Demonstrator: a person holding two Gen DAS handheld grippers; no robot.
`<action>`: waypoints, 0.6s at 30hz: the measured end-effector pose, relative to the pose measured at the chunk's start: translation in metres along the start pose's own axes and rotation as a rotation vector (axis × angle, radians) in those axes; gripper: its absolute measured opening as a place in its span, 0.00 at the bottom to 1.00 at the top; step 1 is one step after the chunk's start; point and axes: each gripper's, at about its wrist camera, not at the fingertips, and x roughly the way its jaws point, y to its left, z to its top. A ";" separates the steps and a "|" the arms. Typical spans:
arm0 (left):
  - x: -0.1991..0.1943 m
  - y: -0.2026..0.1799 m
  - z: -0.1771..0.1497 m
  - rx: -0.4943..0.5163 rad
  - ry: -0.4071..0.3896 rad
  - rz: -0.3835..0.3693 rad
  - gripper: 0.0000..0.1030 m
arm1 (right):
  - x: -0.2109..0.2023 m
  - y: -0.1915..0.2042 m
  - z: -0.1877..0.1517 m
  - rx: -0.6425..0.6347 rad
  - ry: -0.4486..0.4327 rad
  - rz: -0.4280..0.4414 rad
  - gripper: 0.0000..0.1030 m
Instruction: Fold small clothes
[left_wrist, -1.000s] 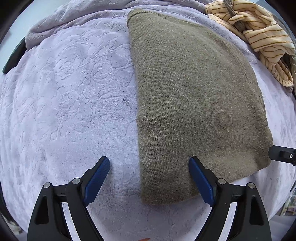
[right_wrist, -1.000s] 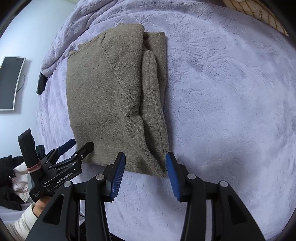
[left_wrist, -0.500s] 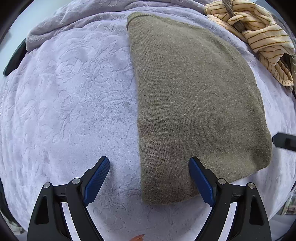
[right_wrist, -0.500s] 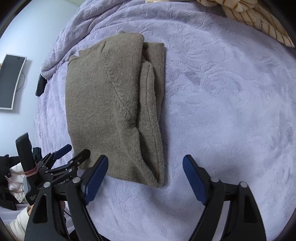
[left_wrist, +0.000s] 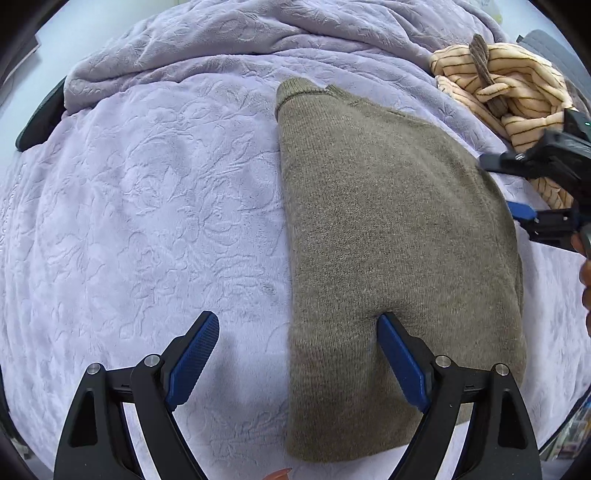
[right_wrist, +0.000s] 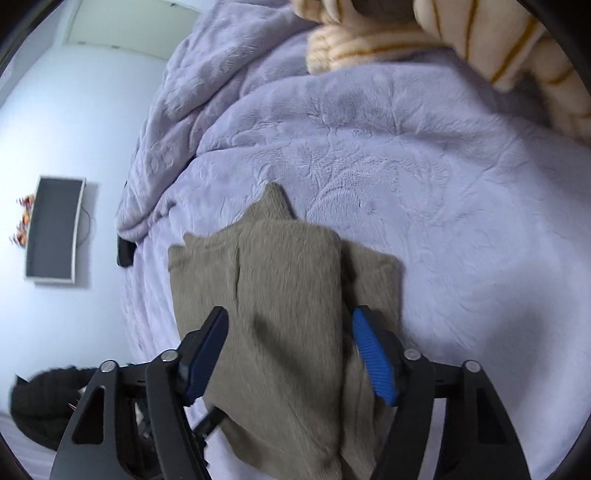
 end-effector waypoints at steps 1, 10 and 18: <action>0.002 0.000 0.000 -0.001 0.004 -0.001 0.86 | 0.007 -0.004 0.005 0.042 0.020 0.011 0.29; 0.018 -0.002 -0.008 -0.002 0.032 -0.024 1.00 | 0.011 0.016 0.015 -0.139 -0.002 -0.171 0.16; 0.021 -0.006 -0.009 0.009 0.040 -0.021 1.00 | 0.013 -0.010 0.016 -0.045 -0.004 -0.155 0.34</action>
